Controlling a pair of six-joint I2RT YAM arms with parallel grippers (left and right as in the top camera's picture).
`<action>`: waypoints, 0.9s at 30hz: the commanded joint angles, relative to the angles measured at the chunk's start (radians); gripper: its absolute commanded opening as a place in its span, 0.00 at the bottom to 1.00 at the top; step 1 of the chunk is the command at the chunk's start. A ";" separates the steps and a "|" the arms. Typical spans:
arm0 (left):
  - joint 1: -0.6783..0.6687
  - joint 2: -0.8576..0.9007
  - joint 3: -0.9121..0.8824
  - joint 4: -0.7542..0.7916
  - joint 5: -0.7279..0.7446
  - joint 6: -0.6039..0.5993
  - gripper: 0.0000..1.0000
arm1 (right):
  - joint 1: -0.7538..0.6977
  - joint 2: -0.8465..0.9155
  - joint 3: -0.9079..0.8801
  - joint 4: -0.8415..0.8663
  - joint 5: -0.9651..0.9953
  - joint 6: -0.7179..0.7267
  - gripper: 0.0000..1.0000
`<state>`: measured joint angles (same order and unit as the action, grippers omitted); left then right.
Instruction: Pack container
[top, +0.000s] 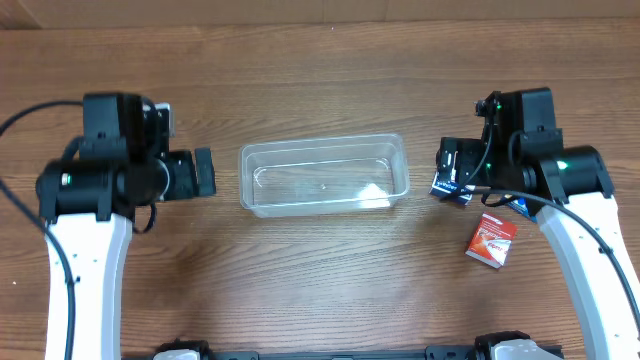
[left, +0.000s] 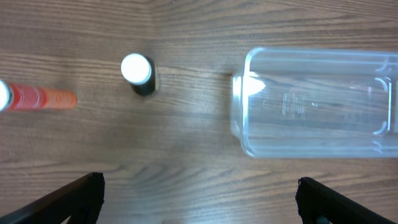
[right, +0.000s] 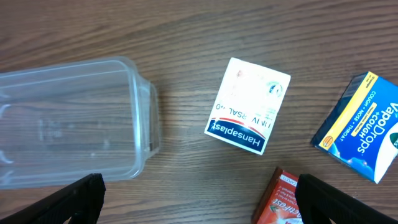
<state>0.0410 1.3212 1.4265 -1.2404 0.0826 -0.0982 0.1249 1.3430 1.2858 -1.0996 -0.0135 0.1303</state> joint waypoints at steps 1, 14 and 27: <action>0.017 0.061 0.043 0.044 -0.034 0.008 1.00 | -0.003 0.024 0.037 0.006 0.027 0.001 1.00; 0.097 0.429 0.042 0.158 -0.071 -0.018 1.00 | -0.003 0.049 0.036 0.005 0.027 0.001 1.00; 0.096 0.543 0.042 0.227 -0.162 -0.010 0.62 | -0.003 0.049 0.036 0.005 0.027 0.001 1.00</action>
<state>0.1326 1.8534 1.4479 -1.0340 -0.0441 -0.1062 0.1249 1.3880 1.2888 -1.0996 0.0071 0.1303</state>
